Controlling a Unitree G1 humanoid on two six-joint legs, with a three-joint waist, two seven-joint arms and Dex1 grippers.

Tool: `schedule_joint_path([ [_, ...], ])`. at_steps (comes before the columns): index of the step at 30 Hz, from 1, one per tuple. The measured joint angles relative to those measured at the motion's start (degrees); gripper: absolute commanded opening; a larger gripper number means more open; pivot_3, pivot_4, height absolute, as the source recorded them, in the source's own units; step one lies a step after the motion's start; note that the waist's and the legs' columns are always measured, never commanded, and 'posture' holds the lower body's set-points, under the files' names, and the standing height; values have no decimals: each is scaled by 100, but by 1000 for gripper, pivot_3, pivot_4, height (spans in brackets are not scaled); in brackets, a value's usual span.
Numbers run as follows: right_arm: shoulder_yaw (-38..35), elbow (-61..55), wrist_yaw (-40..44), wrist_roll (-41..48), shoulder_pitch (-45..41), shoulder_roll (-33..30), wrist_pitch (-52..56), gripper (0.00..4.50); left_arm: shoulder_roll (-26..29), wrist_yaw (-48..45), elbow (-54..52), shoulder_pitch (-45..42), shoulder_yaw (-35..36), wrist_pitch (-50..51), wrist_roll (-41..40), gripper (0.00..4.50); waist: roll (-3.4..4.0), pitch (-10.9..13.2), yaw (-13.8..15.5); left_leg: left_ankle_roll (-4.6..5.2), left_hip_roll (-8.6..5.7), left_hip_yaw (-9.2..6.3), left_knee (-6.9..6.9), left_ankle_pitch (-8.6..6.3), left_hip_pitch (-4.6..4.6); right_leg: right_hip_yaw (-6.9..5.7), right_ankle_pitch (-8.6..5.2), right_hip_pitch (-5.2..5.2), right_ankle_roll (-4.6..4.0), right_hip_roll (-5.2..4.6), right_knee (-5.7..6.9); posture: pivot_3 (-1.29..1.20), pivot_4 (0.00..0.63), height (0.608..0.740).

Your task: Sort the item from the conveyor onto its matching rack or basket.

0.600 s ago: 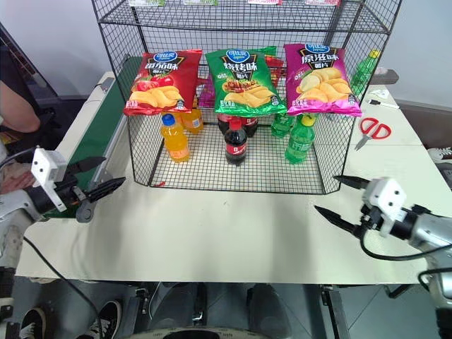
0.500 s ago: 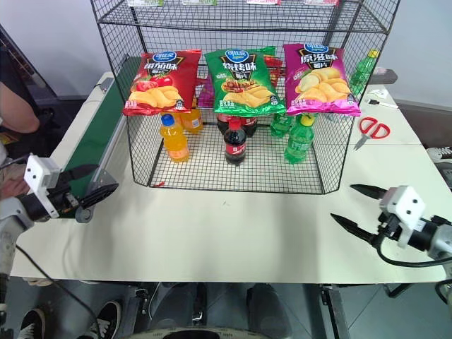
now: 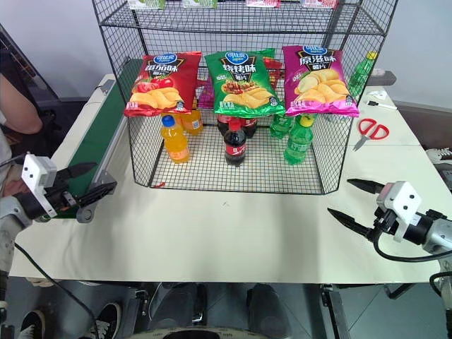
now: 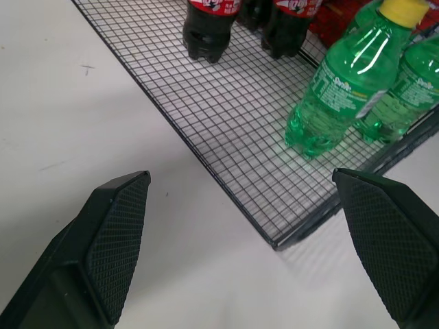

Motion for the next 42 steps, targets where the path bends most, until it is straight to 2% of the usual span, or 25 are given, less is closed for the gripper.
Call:
schedule_joint_path([
  [16,437,286,47,-71,-436,44,-33,4446,23,-242,-456,530,64,234,-274,4500,0,0,-6,0,0,0,-3,0,0,0,0,0,-1,-4,-3,0,150,739],
  [42,569,309,39,-114,-613,103,-111,4446,3,-344,-554,611,108,221,-396,4500,1,1,-9,0,1,0,-7,-1,0,2,-1,-2,-2,-7,-6,0,150,739],
])
